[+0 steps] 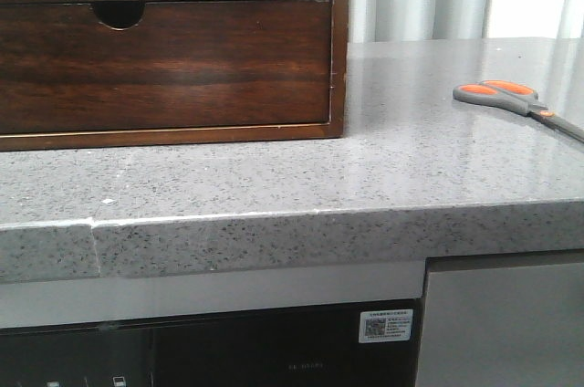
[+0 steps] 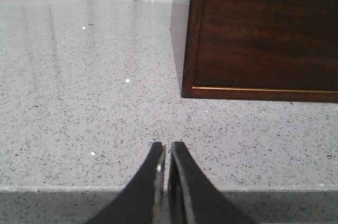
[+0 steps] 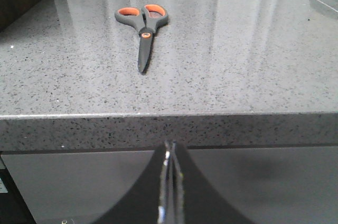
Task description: Put scissors in drawer with both arms
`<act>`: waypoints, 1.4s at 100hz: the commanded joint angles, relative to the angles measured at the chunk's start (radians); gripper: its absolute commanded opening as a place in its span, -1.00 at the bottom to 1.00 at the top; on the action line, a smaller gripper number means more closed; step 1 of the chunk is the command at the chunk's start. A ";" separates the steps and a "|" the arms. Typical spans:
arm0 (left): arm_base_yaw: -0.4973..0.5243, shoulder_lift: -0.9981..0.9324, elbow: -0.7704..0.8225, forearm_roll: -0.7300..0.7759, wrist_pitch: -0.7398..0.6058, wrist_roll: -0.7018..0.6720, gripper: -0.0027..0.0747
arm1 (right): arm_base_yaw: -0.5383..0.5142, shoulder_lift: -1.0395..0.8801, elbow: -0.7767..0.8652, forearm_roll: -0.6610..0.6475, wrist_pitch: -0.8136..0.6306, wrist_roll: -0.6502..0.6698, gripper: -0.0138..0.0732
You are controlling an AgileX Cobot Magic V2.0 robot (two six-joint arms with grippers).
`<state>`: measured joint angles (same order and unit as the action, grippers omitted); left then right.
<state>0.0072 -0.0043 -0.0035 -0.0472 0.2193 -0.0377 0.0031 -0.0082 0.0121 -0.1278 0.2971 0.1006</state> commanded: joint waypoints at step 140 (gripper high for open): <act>0.001 0.496 -0.380 0.002 -0.347 0.012 -0.59 | 0.066 0.419 -0.353 0.153 -0.119 -0.001 -0.79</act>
<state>0.0072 0.4448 -0.3435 -0.0442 0.0124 -0.0258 0.0645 0.3746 -0.3060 0.0256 0.2614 0.1042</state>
